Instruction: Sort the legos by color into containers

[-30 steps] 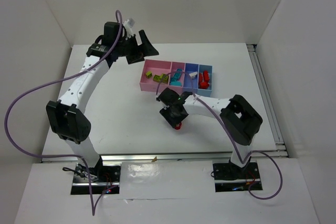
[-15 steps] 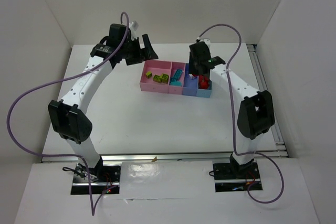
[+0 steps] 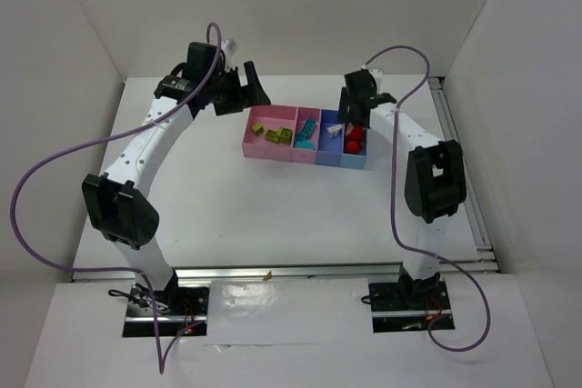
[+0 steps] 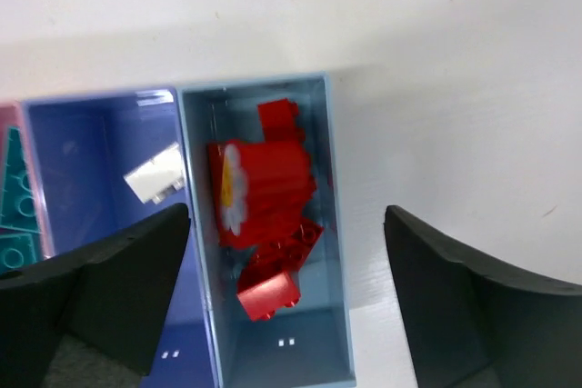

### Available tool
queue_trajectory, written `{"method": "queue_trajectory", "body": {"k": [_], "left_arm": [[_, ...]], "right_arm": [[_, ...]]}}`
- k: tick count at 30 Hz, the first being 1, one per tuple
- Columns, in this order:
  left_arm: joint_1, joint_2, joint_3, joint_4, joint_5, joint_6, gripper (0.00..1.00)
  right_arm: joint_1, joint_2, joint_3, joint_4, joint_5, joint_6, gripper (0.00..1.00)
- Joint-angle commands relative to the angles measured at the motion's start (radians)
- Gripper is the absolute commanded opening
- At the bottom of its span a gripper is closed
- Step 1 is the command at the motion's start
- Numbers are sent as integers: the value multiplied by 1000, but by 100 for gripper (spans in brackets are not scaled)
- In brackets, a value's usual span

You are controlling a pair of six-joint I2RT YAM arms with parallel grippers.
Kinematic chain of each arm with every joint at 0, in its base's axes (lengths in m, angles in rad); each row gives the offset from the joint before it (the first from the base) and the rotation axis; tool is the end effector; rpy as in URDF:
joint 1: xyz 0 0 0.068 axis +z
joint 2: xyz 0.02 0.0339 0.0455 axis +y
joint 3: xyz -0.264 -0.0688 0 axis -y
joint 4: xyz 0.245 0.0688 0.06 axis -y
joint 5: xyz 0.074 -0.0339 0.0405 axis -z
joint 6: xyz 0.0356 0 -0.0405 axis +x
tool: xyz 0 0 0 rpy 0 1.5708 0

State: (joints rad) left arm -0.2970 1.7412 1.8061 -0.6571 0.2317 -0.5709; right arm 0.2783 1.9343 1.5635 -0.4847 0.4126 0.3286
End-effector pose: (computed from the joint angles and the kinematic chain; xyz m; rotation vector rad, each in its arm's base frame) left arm 0.3758 -0.1236 0.3888 -0.1682 2.2361 -0.7374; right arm 0.4211 0.1055 0.2469 0.2414 2.3312 -0.2057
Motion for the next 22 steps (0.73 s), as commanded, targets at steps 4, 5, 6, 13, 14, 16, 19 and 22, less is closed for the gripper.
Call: {"method": "queue_trajectory", "body": {"k": [4,5,6,13,14,16,19,22], "left_arm": [[2,-40,9,-16,-3,28,99],[2,-40,18,-16,-3,28,99],[2,-40,18,-16,-3,28,99],[2,-58,-1,-16,-37,8,100],[2,-58,-1,-16,-25,8,100],[2,-68,-1,-16,-13,8,100],[2,-77,-19,-16,-12,8,100],[2,-91,-65,-16,-12,-1,100]], "right_arm": [[15,-72,102,23,95,-13,99],[15,-89,102,14,112,-13,99],[15,-109,102,-1,162,-2,99],[-132,-247,38,-263,271,264,100],[-143,-261,26,-299,285,286,100],[-143,-305,6,-363,307,314,100],[-152,-376,-65,-373,301,314,100],[-152,-472,-141,-345,253,288,100]]}}
